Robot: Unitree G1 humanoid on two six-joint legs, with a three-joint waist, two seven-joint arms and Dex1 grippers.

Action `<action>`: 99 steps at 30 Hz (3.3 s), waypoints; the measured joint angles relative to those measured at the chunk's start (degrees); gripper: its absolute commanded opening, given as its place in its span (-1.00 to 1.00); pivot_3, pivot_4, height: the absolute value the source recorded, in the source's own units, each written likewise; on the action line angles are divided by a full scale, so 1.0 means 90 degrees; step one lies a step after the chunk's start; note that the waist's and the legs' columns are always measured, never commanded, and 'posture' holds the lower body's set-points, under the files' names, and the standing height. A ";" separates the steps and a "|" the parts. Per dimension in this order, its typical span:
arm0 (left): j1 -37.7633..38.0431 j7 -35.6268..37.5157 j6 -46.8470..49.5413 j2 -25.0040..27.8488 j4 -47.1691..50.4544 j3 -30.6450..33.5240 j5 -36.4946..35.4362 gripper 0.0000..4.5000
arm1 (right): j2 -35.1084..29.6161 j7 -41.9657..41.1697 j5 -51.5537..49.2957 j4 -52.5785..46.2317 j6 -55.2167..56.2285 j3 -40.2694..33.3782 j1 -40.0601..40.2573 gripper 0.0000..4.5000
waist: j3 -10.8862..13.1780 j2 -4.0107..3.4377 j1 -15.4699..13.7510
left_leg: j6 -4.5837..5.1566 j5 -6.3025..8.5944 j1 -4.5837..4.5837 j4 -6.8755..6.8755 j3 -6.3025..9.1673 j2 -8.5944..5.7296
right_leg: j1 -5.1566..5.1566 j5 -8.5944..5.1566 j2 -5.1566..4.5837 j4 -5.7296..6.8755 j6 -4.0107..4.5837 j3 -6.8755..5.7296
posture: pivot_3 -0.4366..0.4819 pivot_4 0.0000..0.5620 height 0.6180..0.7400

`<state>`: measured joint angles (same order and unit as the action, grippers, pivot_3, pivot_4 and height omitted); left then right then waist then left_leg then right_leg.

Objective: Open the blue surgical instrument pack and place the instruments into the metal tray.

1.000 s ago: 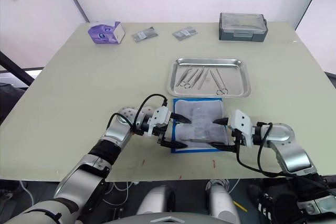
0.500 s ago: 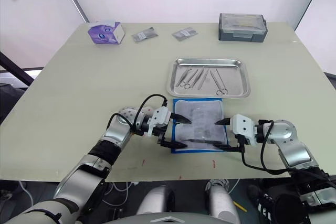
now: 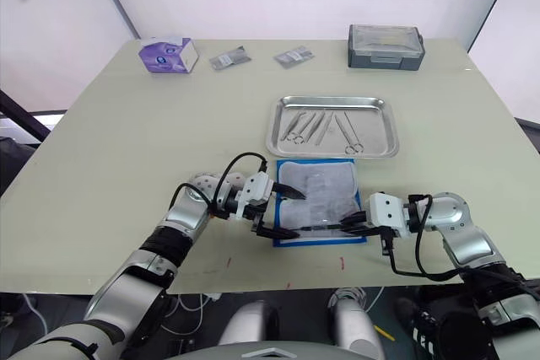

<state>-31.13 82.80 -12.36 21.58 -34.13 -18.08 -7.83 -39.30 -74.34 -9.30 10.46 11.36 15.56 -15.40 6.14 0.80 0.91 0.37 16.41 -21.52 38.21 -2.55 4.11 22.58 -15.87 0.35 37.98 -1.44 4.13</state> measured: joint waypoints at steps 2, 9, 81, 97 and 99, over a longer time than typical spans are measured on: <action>0.0007 -0.0008 0.0015 -0.0001 0.0017 -0.0005 0.0000 1.00 | -0.0027 -0.0002 0.0001 0.0005 -0.0006 0.0026 -0.0007 -0.98 | -0.0004 0.0006 -0.0003 | 0.0000 0.0000 0.0000 0.0000 -0.0001 0.0000 | 0.0000 0.0000 0.0000 0.0000 0.0000 0.0001 | -0.05 -0.47 0.86; 0.0036 -0.0017 0.0043 0.0041 0.0048 0.0003 0.0000 1.00 | 0.0037 0.0125 0.0002 -0.0068 -0.0234 0.0035 -0.0061 -0.98 | -0.0022 0.0025 0.0007 | 0.0000 0.0000 0.0005 -0.0002 -0.0003 0.0006 | 0.0000 0.0000 0.0004 0.0000 0.0002 0.0003 | -0.05 -0.47 0.86; 0.0036 -0.0042 0.0073 -0.0020 0.0173 0.0004 -0.0032 1.00 | -0.1715 0.0153 0.0481 -0.2480 -0.2279 -0.0077 -0.0400 -0.98 | 0.0056 -0.0028 -0.0023 | 0.0000 0.0000 -0.0014 0.0000 -0.0005 0.0003 | 0.0015 0.0000 0.0002 -0.0002 0.0000 0.0002 | -0.05 -0.47 0.86; 0.0033 -0.0050 0.0060 -0.0052 0.0150 0.0004 -0.0031 1.00 | -0.2395 0.0074 0.0226 -0.2501 -0.2088 -0.0963 0.0153 -0.98 | 0.0057 -0.0030 -0.0033 | 0.0000 0.0000 -0.0015 0.0001 -0.0006 -0.0001 | 0.0014 0.0000 -0.0002 -0.0002 -0.0002 0.0002 | -0.05 -0.47 0.86; 0.0033 -0.0050 0.0059 -0.0052 0.0150 0.0004 -0.0031 1.00 | -0.2436 0.0066 0.0210 -0.2501 -0.2075 -0.1049 0.0156 -0.98 | 0.0057 -0.0030 -0.0035 | 0.0000 0.0000 -0.0015 0.0000 -0.0004 -0.0001 | 0.0014 -0.0001 -0.0002 -0.0002 -0.0002 0.0002 | -0.05 -0.47 0.86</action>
<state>-30.83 82.35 -11.83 21.11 -32.78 -18.04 -8.10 -61.22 -73.74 -7.40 -12.05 -7.32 6.12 -14.00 6.65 0.54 0.60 0.37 16.41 -21.65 38.21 -2.59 4.10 22.70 -15.88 0.33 37.96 -1.46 4.14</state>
